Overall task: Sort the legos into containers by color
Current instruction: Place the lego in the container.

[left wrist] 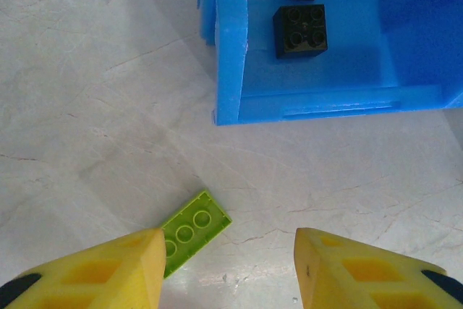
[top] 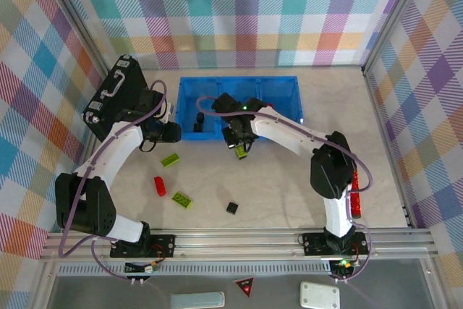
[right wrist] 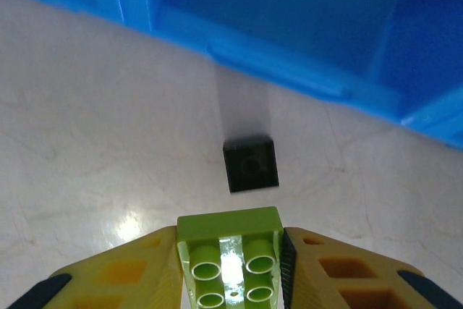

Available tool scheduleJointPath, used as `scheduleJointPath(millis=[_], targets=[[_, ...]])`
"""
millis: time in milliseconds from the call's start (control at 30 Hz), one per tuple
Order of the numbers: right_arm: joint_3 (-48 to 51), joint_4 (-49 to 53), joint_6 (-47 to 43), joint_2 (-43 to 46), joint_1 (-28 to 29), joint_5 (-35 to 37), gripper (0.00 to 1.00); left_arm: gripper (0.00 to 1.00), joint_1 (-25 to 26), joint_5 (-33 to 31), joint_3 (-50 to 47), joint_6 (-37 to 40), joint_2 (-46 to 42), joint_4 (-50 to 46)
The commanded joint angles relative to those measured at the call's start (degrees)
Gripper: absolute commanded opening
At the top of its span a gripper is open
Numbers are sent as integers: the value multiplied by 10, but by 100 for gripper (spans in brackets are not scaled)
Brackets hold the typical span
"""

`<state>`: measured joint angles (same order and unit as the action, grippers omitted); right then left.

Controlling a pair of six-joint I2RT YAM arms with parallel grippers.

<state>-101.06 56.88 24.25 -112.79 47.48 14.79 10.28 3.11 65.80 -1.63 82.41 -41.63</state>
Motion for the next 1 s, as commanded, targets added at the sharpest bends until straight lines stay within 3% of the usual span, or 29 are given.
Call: scheduleJointPath(millis=[0,200,667,967], targets=[[-44,22,21,-25,-17,4,39,50,-6,0,-2,10,-12,2],[-97,20,44,-67,-51,13,39,50,-6,-6,0,11,-12,-1],[-266,55,98,-198,-94,124,37,51,-6,-5,1,10,-17,-2],[-309,45,116,-251,-107,130,37,51,-6,1,1,9,-18,0]])
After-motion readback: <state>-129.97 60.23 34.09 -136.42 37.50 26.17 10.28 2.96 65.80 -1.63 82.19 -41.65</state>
